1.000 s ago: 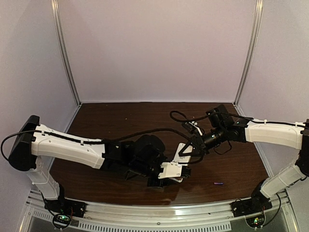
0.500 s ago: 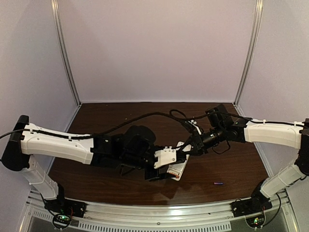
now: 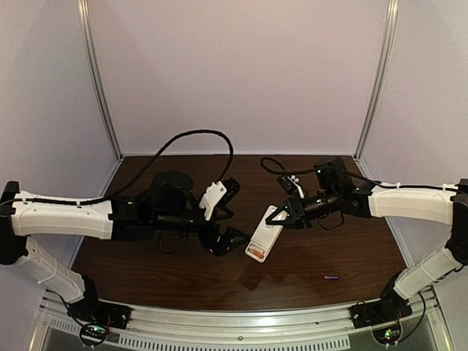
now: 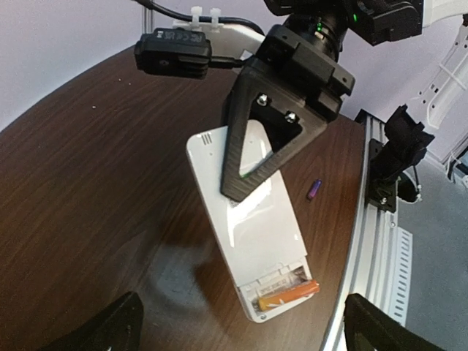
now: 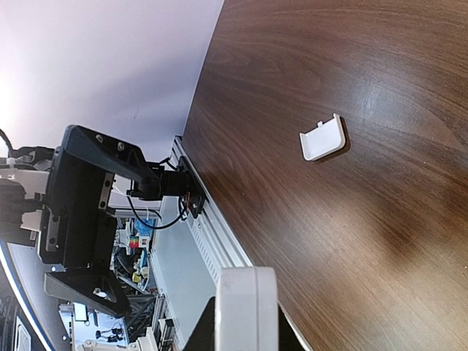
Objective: Load the batteries into the remote control
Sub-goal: Load the battery into the battery compartment.
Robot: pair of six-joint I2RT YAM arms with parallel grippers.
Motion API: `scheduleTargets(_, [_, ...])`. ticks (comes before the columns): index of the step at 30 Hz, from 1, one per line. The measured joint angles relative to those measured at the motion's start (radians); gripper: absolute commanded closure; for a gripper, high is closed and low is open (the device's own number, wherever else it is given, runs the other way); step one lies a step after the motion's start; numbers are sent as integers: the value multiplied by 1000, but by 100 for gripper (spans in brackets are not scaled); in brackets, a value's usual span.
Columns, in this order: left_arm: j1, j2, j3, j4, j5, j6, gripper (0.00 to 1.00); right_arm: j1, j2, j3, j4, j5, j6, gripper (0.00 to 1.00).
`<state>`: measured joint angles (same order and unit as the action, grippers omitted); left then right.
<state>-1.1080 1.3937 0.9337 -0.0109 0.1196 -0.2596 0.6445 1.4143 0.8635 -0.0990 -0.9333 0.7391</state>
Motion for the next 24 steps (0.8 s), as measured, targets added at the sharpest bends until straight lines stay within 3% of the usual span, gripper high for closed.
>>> scheduleTargets(10, [1,26,-47,84,125,-212,3,-1,1,0,56,20,44,100])
scheduleTargets(17, [1,119,-23,62,150,-271,3,-1,1,0,80,19,58,100])
scheduleTargets(24, [1,140,7,61,175,-290,10,-1,1,0,87,19,58,100])
